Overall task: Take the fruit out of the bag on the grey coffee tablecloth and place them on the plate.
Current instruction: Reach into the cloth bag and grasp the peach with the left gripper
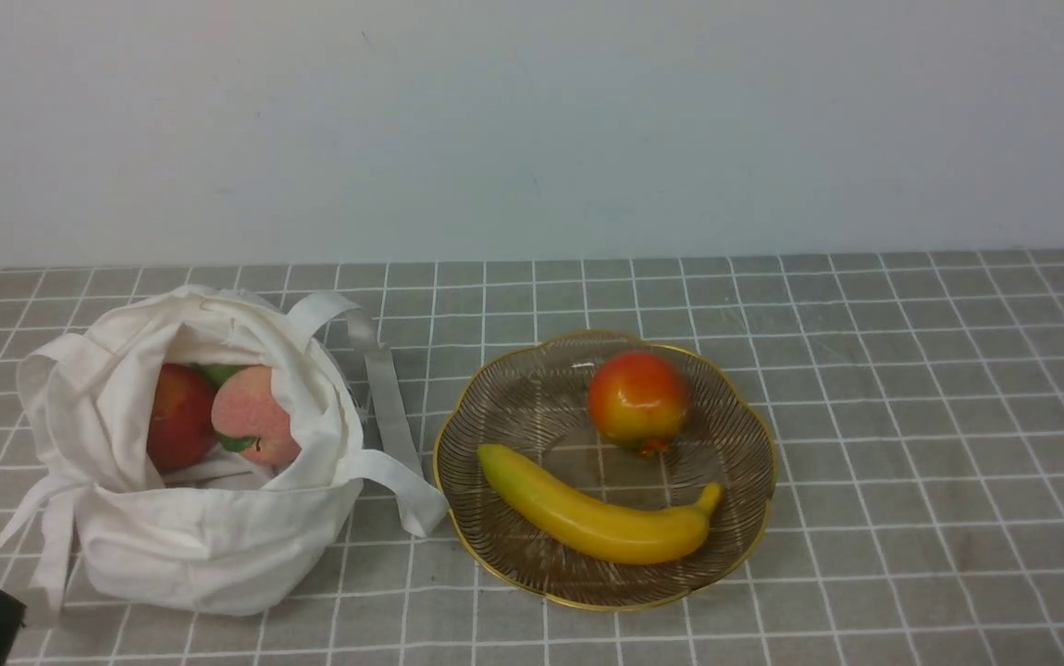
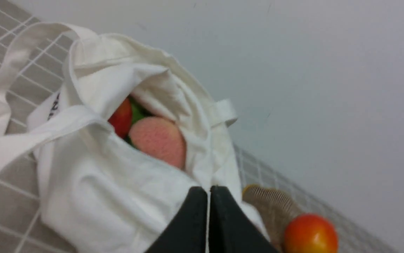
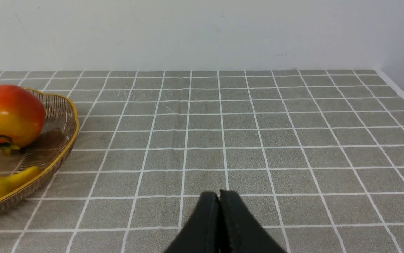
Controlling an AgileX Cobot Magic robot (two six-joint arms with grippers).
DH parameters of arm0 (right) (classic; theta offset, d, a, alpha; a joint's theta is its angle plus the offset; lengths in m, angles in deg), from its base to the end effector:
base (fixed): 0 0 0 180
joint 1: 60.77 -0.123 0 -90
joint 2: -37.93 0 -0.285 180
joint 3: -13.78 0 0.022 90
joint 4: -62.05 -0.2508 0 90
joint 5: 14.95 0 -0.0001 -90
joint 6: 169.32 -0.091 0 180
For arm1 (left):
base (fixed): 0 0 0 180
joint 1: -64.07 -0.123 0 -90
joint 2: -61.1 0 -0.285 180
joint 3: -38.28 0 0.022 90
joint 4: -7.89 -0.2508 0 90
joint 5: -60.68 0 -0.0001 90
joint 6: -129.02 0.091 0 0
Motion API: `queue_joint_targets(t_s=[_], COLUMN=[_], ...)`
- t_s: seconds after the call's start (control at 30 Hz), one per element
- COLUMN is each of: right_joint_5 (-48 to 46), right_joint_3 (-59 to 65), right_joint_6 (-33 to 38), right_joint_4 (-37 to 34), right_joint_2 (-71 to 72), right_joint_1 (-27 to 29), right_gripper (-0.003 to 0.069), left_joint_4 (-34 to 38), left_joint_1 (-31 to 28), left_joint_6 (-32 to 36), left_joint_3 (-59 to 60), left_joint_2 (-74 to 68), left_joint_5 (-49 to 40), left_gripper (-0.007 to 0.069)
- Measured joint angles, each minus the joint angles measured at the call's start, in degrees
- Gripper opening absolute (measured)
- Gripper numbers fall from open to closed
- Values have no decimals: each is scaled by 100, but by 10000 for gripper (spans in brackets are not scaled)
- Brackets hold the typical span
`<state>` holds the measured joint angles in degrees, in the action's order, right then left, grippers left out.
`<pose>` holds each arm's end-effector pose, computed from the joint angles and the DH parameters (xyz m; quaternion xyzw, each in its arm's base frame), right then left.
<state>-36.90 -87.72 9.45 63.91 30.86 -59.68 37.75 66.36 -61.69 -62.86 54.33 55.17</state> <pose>0.0522 -0.0021 0.1719 0.0078 0.8064 -0.0131 0.5911 0.0561 -0.0066 0.1969 -0.2160 0.6760 -0.2725 0.6497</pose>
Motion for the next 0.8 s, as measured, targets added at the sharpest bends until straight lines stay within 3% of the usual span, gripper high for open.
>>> queue_joint_targets(t_s=[0.13, 0.27, 0.4, 0.43, 0.53, 0.63, 0.8], right_joint_5=[0, 0, 0, 0, 0, 0, 0], right_joint_3=[0, 0, 0, 0, 0, 0, 0], right_joint_6=[0, 0, 0, 0, 0, 0, 0], right_joint_4=[0, 0, 0, 0, -5, -5, -5], right_joint_2=[0, 0, 0, 0, 0, 0, 0], right_joint_1=[0, 0, 0, 0, 0, 0, 0], right_gripper=[-18, -18, -18, -18, -18, -18, -18], left_joint_4=[215, -327, -1386, -1427, -1904, -2147, -2168], left_joint_1=[0, 0, 0, 0, 0, 0, 0], left_joint_6=[-30, 31, 254, 254, 338, 640, 1272], left_joint_3=[-93, -1108, -2852, -2852, -3704, -4346, -4886], left_joint_2=[0, -185, -1705, -1794, -3147, -4427, -5784], left_joint_5=[1328, 1261, -935, -1043, -2504, -3410, -3636], left_gripper=[-8, -8, -8, -8, -8, -8, -8])
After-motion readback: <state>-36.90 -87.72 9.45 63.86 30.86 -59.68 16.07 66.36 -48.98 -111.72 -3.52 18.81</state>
